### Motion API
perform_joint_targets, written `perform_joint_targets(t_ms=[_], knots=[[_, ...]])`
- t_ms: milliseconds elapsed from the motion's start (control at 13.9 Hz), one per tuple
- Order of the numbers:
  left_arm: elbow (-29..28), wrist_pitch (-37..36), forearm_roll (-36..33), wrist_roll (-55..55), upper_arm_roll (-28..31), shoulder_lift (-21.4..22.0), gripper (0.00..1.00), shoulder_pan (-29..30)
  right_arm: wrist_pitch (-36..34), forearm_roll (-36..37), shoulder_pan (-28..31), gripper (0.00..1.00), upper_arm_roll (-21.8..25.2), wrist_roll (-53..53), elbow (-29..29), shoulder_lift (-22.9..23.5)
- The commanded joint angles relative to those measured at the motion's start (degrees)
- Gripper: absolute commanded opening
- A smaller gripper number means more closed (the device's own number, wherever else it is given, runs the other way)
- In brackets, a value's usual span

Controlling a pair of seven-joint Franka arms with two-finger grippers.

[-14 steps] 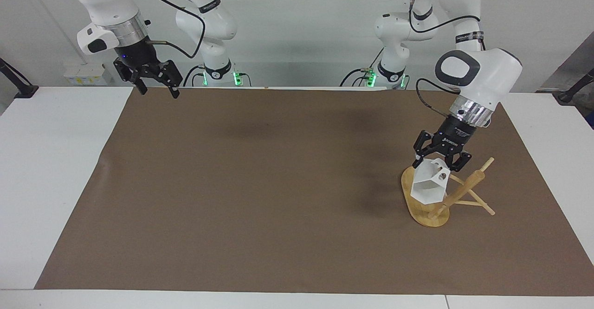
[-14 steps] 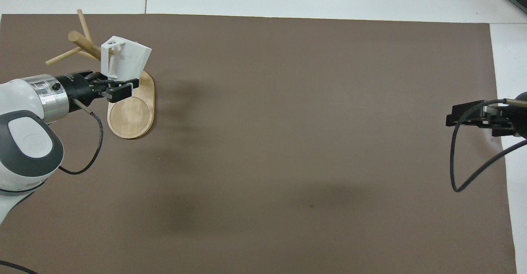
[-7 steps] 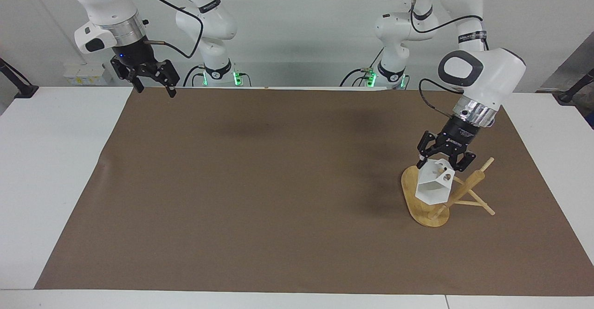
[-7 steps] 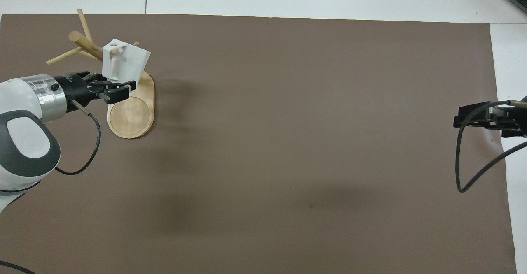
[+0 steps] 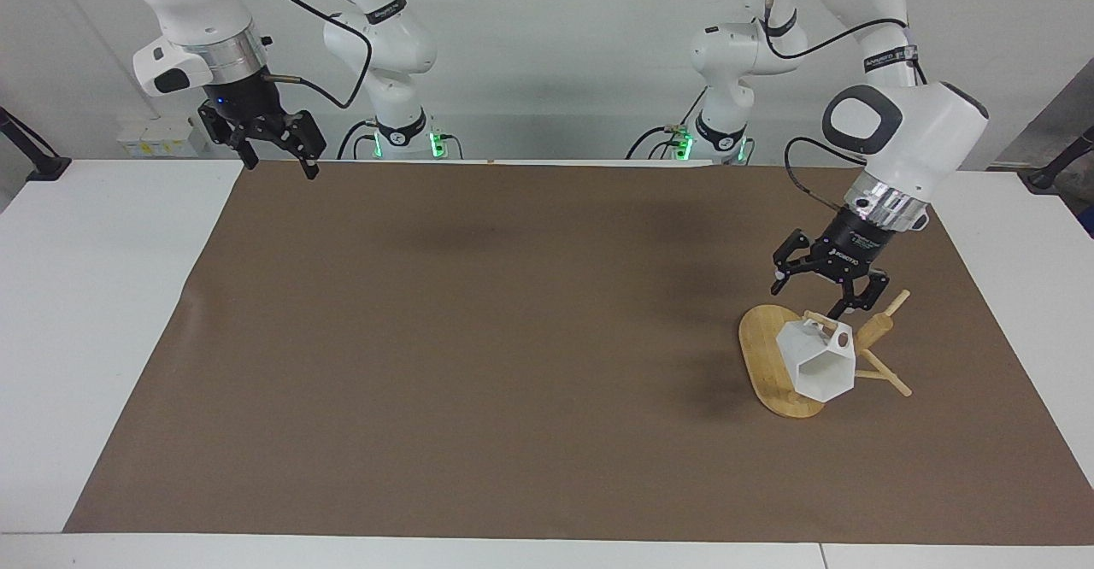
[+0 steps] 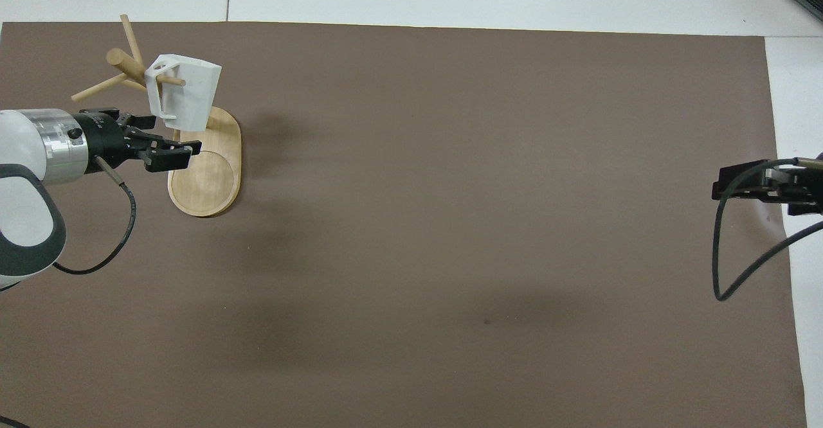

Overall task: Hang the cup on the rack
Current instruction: 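Hook the mug handle onto a peg with the left gripper, then open the left gripper to release the hanging mug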

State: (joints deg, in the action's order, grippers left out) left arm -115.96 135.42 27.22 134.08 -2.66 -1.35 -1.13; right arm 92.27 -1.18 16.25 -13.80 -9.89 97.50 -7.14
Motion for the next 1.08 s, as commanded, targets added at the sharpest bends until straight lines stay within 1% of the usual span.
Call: perform_joint_targets(t_ms=[0,144,575,719,935,1007], knots=[[4.06,-7.78,-7.86,-1.09,-0.15,1.52,1.00,0.34,-0.51,0.39,0.45,1.00,-0.09,1.10,1.38,-1.47],[5.04,-12.44,-8.94,-8.53,-0.15,3.71,1.00,0.25,-0.43,0.39,0.71,1.00,-0.09,1.10,1.38,-1.47],[5.30,-18.52,-9.12,-38.23,-0.59,7.68,1.00,-0.54,0.28,0.21,1.06,1.00,-0.17,1.80,1.38,-1.38],[6.35,-20.19,-10.52,-46.41,-0.85,7.77,1.00,-0.72,0.10,-0.31,0.89,1.00,-0.18,2.06,1.38,-1.38],[8.90,-23.70,-11.57,-55.92,-1.12,7.33,1.00,-1.07,0.10,-0.58,0.98,1.00,-0.18,6.97,1.38,-1.38],[9.86,-24.58,-14.02,-58.91,-1.29,7.24,1.00,-1.07,0.10,-0.58,0.98,1.00,-0.18,7.34,1.38,-1.38]])
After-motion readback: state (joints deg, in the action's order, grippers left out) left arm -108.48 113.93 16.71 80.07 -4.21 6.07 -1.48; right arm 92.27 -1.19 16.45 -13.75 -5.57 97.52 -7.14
